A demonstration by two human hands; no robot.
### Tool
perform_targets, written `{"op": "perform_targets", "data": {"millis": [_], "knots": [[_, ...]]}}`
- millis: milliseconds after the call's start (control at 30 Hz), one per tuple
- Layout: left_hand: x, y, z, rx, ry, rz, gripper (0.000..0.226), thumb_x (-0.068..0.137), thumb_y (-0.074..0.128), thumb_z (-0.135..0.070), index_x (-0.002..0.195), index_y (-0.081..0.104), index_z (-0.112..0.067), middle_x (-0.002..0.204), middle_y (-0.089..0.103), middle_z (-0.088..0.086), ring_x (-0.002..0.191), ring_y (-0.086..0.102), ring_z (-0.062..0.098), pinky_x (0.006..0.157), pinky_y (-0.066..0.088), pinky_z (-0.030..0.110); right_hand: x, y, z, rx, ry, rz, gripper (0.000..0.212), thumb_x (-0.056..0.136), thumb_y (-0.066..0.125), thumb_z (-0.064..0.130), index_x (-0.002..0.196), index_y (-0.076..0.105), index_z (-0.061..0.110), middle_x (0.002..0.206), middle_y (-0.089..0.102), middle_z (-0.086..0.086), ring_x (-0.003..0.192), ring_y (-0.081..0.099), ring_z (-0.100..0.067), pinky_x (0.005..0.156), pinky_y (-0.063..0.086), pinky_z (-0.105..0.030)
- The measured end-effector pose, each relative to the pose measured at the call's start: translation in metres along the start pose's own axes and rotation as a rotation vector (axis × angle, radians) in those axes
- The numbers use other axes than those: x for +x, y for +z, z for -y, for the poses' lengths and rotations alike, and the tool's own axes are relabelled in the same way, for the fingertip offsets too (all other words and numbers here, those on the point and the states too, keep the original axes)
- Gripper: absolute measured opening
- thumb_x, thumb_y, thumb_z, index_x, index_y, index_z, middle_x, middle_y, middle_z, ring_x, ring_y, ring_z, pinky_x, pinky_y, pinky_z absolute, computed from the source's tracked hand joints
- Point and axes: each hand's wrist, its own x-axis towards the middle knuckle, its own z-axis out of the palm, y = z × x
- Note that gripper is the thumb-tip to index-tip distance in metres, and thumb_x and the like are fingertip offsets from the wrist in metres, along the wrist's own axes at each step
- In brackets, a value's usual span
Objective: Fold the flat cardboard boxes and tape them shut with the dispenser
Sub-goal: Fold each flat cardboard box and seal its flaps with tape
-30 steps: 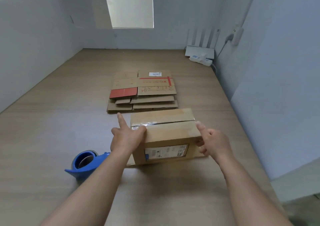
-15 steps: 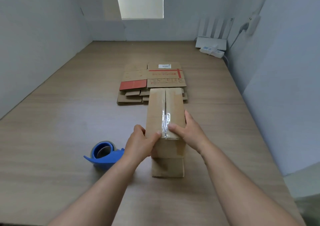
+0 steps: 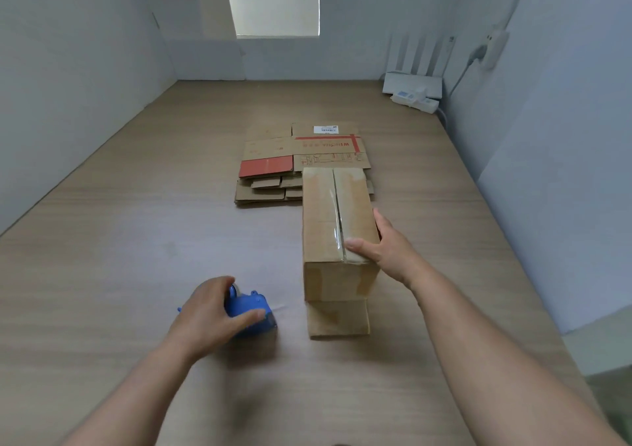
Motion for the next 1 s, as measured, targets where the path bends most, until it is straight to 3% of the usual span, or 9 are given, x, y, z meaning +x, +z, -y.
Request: {"op": "perform_targets", "data": {"millis": [67,133,267,400,567,667,833,900,1000], "knots": [[-0.003,0.000,0.017,0.291,0.014,0.130,0.089,0.053,0.054,-0.083,0.117,0.051,-0.022,0.116,0.057,-0.006,0.106,0.051,0.014,0.092,0.043,0.029,0.003,0.003,-0.001,-0.011,0.010,-0.011,0.101,0.080,0.072,0.042,0.154,0.008,0.018,0.152,0.034,0.001,0.131,0.039,-0.013,0.105,0.030,-0.025],[0.001,0.004,0.022,0.500,0.039,0.177,0.080,0.064,0.059,-0.076,0.124,0.047,-0.024,0.123,0.054,-0.008,0.112,0.047,0.013,0.097,0.037,0.025,0.003,0.005,0.001,-0.018,0.003,-0.017,0.099,0.080,0.073,0.041,0.153,0.010,0.018,0.150,0.036,0.001,0.126,0.041,-0.012,0.103,0.032,-0.025],[0.015,0.002,0.015,0.598,-0.017,0.240,0.055,0.072,0.059,-0.070,0.103,0.047,-0.026,0.095,0.055,-0.012,0.089,0.048,0.012,0.072,0.038,0.023,0.001,0.006,0.001,-0.012,-0.014,-0.047,0.091,0.081,0.073,0.037,0.152,0.018,0.017,0.136,0.042,0.010,0.113,0.041,-0.005,0.096,0.033,-0.021],[0.025,0.001,0.010,0.699,0.026,0.169,0.050,0.077,0.057,-0.068,0.102,0.050,-0.026,0.089,0.054,-0.012,0.080,0.050,0.013,0.068,0.038,0.023,0.001,0.007,-0.002,-0.042,-0.012,-0.113,0.085,0.079,0.074,0.040,0.148,0.030,0.017,0.138,0.049,0.004,0.117,0.049,-0.012,0.101,0.041,-0.029],[0.025,-0.016,0.010,0.345,0.003,0.008,0.047,0.075,0.059,-0.070,0.099,0.057,-0.030,0.092,0.065,-0.011,0.088,0.059,0.013,0.071,0.047,0.026,-0.002,0.007,-0.004,-0.120,-0.040,-0.161,0.087,0.079,0.069,0.053,0.148,0.029,0.018,0.145,0.043,0.000,0.130,0.043,-0.017,0.110,0.036,-0.040],[0.018,-0.041,-0.002,-0.021,0.038,0.084,0.029,0.074,0.073,-0.053,0.092,0.063,-0.033,0.087,0.066,-0.012,0.081,0.061,0.008,0.071,0.050,0.025,-0.009,0.005,-0.004,-0.162,-0.054,-0.201,0.082,0.086,0.060,0.051,0.150,0.024,0.015,0.152,0.033,-0.004,0.136,0.036,-0.017,0.113,0.032,-0.041],[0.004,-0.072,-0.032,-0.299,0.187,0.238,0.019,0.077,0.079,-0.028,0.091,0.066,-0.031,0.086,0.069,-0.008,0.077,0.064,0.008,0.064,0.047,0.018,-0.034,0.006,0.034,-0.005,-0.242,-0.327,0.054,0.082,0.066,0.042,0.129,0.056,0.018,0.122,0.058,0.003,0.109,0.055,-0.010,0.087,0.046,-0.022],[0.002,-0.076,-0.039,-0.330,0.211,0.250,0.018,0.077,0.079,-0.026,0.091,0.068,-0.028,0.082,0.070,-0.008,0.072,0.063,0.006,0.060,0.045,0.016,-0.044,0.009,0.055,0.119,-0.280,-0.194,0.050,0.074,0.064,0.041,0.119,0.061,0.020,0.106,0.064,0.006,0.095,0.060,-0.006,0.078,0.048,-0.015],[0.002,-0.080,-0.044,-0.335,0.234,0.265,0.016,0.076,0.080,-0.026,0.088,0.069,-0.026,0.076,0.070,-0.011,0.068,0.063,0.005,0.058,0.044,0.015,-0.048,0.018,0.072,0.089,-0.263,-0.020,0.037,0.077,0.073,0.033,0.110,0.066,0.020,0.096,0.066,0.004,0.083,0.059,-0.005,0.075,0.051,-0.017]]}}
